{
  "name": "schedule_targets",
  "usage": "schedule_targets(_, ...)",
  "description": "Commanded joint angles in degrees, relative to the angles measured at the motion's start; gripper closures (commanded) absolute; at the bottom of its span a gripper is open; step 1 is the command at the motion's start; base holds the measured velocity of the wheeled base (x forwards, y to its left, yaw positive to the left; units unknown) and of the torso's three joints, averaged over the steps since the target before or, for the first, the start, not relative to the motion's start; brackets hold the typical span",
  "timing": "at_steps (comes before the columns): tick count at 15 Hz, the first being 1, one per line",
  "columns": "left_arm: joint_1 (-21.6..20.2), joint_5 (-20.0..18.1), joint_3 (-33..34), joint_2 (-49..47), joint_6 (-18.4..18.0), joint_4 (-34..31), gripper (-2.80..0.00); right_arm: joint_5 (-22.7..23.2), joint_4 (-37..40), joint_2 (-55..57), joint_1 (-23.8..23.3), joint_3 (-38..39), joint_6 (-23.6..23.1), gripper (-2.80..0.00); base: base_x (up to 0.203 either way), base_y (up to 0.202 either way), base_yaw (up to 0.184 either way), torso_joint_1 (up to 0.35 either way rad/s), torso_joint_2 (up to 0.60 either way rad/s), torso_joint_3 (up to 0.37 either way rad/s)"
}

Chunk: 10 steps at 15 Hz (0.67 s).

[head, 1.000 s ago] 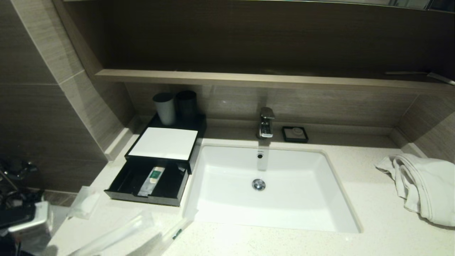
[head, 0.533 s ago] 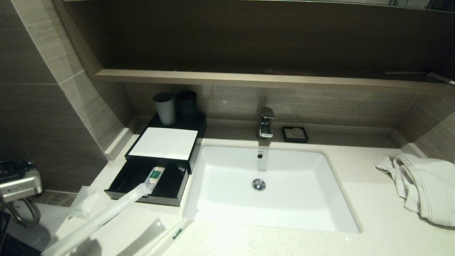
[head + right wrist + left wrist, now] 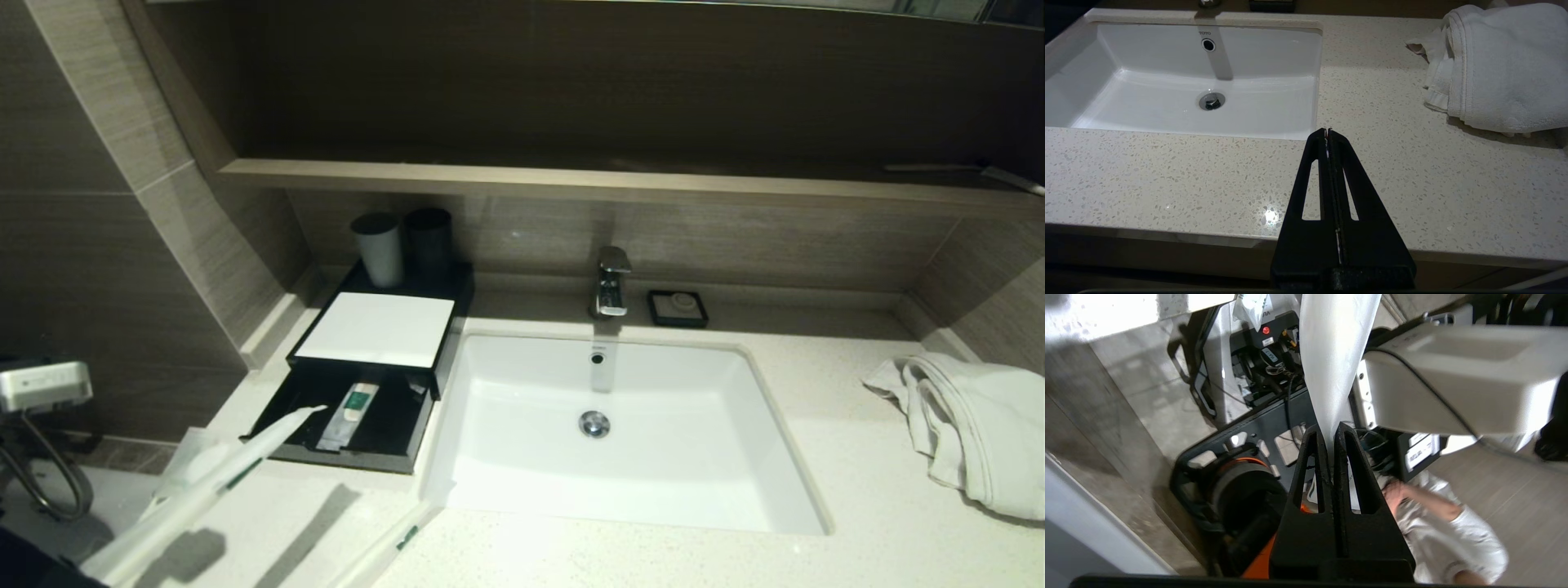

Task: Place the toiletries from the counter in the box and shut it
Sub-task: Place the bathroom toiletry into the drawer

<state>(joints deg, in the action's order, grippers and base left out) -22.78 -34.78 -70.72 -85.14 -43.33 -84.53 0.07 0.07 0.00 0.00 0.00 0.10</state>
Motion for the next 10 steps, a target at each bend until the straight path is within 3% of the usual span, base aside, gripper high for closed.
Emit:
schedule_targets(1,1.66,-0.14,-2.11,1.43,7.53,-0.5,0.0,0.1,0.01,0.0,0.0,0.0,-0.01,0.0,0.0,0.0,0.0,0.0,0.0,0.0)
schedule_targets(3,3.12,0.19,-4.12,4.62,14.07,-0.26,0.0,0.07,0.01,0.0,0.0,0.0,-0.01,0.0,0.0,0.0,0.0,0.0,0.0,0.0)
schedule_targets(8,4.5,5.07,-4.95,6.56,18.45,1.47,0.0,0.01,0.01,0.0,0.0,0.0,-0.01,0.0,0.0,0.0,0.0,0.0,0.0,0.0)
schedule_targets(10,5.21,6.69,-4.27,7.0,23.06,5.64,0.0,0.01,0.01,0.0,-0.03,0.0,-0.01,0.0,0.0,0.0,0.0,0.0,0.0,0.0)
